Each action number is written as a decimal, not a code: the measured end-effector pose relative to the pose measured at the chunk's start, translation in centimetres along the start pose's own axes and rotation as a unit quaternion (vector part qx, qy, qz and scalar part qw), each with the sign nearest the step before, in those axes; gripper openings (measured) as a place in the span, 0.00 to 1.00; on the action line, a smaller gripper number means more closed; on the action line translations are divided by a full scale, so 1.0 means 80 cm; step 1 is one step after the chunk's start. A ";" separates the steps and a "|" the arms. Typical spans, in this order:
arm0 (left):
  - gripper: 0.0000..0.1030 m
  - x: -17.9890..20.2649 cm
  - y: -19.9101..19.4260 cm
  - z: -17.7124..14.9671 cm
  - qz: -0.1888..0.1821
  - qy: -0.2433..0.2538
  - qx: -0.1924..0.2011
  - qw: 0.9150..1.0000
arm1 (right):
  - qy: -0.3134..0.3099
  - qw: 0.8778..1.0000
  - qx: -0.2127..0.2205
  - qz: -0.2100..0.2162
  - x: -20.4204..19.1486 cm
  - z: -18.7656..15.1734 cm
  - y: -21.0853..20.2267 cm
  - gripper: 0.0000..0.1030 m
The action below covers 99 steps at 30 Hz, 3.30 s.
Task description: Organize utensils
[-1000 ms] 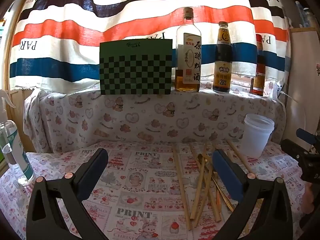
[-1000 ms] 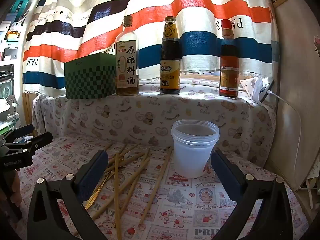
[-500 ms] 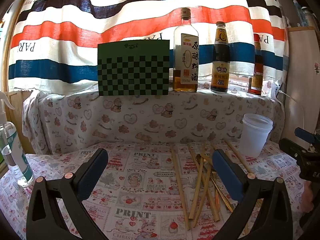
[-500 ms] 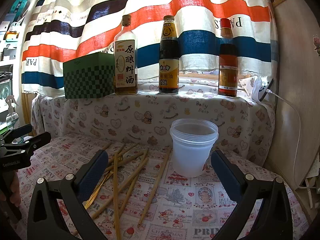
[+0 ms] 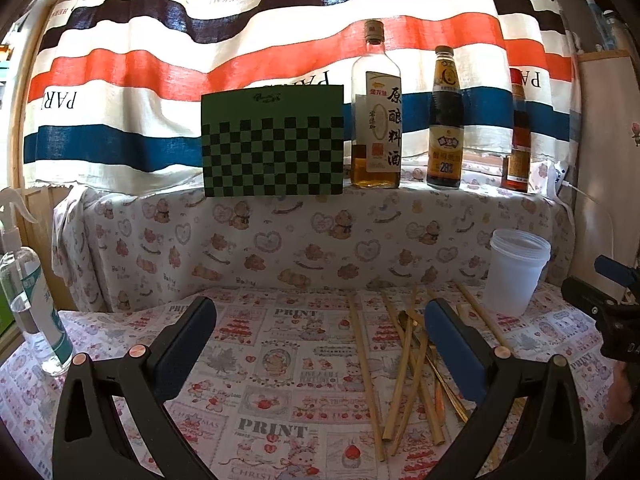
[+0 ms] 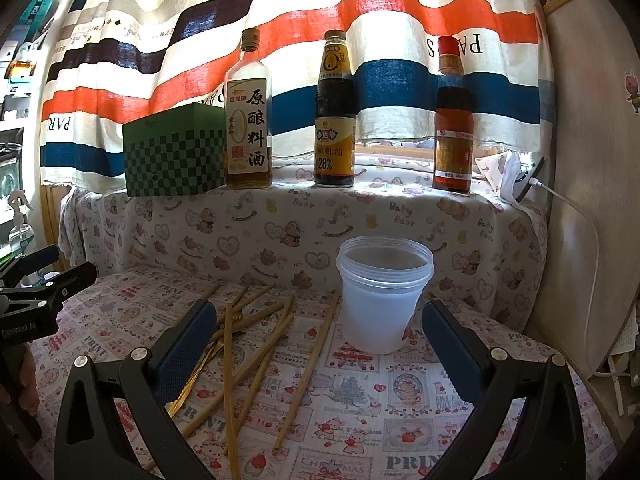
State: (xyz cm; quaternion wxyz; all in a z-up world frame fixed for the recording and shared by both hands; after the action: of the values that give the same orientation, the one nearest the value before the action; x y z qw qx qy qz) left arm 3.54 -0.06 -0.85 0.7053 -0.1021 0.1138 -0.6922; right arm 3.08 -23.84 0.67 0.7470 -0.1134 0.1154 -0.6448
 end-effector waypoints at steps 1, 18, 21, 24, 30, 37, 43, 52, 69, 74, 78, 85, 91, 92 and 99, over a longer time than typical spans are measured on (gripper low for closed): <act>1.00 0.000 0.001 0.000 0.000 -0.001 -0.002 1.000 | 0.000 1.000 0.000 0.000 0.000 0.000 0.000 1.00; 1.00 0.003 0.000 -0.003 -0.005 0.007 0.001 1.000 | 0.000 1.000 -0.006 0.001 0.001 -0.001 0.003 1.00; 1.00 0.004 -0.001 -0.003 -0.005 0.008 0.002 1.000 | 0.002 1.000 -0.007 0.000 0.001 -0.001 0.003 1.00; 1.00 0.004 -0.001 -0.003 -0.005 0.007 0.003 1.000 | 0.001 1.000 -0.007 -0.001 0.001 -0.001 0.003 1.00; 1.00 0.006 -0.005 -0.002 -0.011 0.008 0.008 1.000 | 0.001 1.000 -0.007 -0.001 0.002 -0.001 0.003 1.00; 1.00 0.009 -0.005 -0.002 -0.013 0.013 0.005 1.000 | 0.002 1.000 -0.008 -0.001 0.002 -0.001 0.003 1.00; 1.00 0.005 0.000 -0.003 -0.007 0.009 -0.002 1.000 | 0.002 1.000 -0.007 0.000 0.002 -0.001 0.003 1.00; 1.00 0.006 0.001 -0.004 -0.003 0.012 -0.003 1.000 | 0.002 1.000 -0.008 0.000 0.002 -0.001 0.002 1.00; 1.00 -0.006 0.003 -0.004 0.020 -0.003 -0.007 1.000 | 0.002 1.000 -0.001 0.006 0.001 0.000 -0.001 1.00; 1.00 -0.014 -0.003 -0.004 0.054 -0.015 0.001 0.998 | 0.001 1.000 0.006 0.006 0.000 0.001 -0.005 1.00; 1.00 -0.010 -0.004 -0.005 0.027 -0.009 0.001 1.000 | 0.006 1.000 0.007 0.005 0.001 0.001 -0.007 1.00; 1.00 -0.009 0.000 -0.005 0.012 -0.005 -0.011 1.000 | 0.005 0.999 -0.024 0.021 -0.002 -0.003 -0.001 0.72; 1.00 -0.012 0.006 -0.007 -0.025 -0.020 -0.037 0.999 | 0.010 0.997 -0.061 0.050 -0.006 -0.010 0.009 0.52; 1.00 -0.013 0.006 -0.007 -0.032 -0.023 -0.040 0.998 | 0.007 0.996 -0.063 0.054 -0.008 -0.011 0.010 0.49; 0.99 -0.049 0.019 -0.008 -0.004 -0.076 -0.073 0.994 | -0.006 0.993 -0.086 0.082 -0.017 -0.016 0.012 0.33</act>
State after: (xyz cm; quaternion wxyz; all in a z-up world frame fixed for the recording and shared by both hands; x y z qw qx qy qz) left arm 4.76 3.92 -1.87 0.6995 -0.2057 0.1097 -0.6755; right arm 3.36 -22.35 -0.81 0.7857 -0.1715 0.1751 -0.5680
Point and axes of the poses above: each gripper's, at about its wrist camera, not at the fingertips, and y roughly the way its jaws point, x to its right, z to its top, the point moved 4 cm from there along y, roughly the way its jaws point, and after that the axes turned 2 degrees about y, right-handed, at the moved point
